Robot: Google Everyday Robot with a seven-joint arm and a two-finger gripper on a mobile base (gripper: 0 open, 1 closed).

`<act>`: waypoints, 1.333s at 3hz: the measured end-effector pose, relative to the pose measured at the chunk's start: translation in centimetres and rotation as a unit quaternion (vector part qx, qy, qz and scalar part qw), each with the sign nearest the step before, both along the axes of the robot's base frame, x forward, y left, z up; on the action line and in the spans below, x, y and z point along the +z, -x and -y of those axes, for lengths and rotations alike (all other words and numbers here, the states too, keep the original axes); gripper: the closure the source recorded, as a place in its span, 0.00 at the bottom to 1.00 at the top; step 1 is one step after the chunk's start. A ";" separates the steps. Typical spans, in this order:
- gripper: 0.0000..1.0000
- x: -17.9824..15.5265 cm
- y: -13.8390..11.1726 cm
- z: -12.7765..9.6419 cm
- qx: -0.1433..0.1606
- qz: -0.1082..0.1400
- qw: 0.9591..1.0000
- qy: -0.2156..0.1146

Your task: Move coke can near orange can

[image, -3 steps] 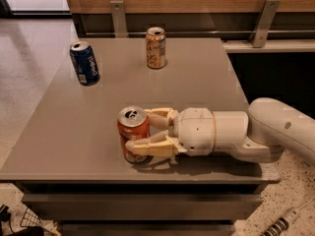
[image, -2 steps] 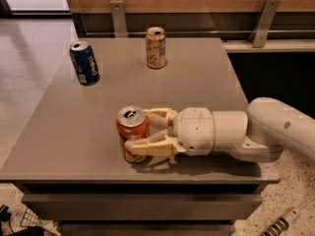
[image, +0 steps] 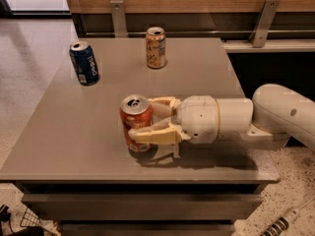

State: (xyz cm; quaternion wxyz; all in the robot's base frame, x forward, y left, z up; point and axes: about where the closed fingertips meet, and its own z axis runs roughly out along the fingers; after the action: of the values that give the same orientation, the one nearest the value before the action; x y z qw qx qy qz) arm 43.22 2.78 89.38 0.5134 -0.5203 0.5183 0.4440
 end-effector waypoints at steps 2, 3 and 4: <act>1.00 3.8 -7.7 5.6 -0.056 0.008 0.998 0.013; 1.00 3.9 -13.6 9.0 -0.091 0.007 0.996 0.002; 1.00 3.4 -19.5 12.1 -0.125 0.005 0.992 -0.004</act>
Offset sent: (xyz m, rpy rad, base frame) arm 0.1585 -0.1160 0.0501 -0.0108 -0.0216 -0.2314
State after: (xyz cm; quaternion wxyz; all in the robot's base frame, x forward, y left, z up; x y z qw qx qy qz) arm 62.68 -9.33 92.78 0.5694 -0.4516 0.5746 0.3763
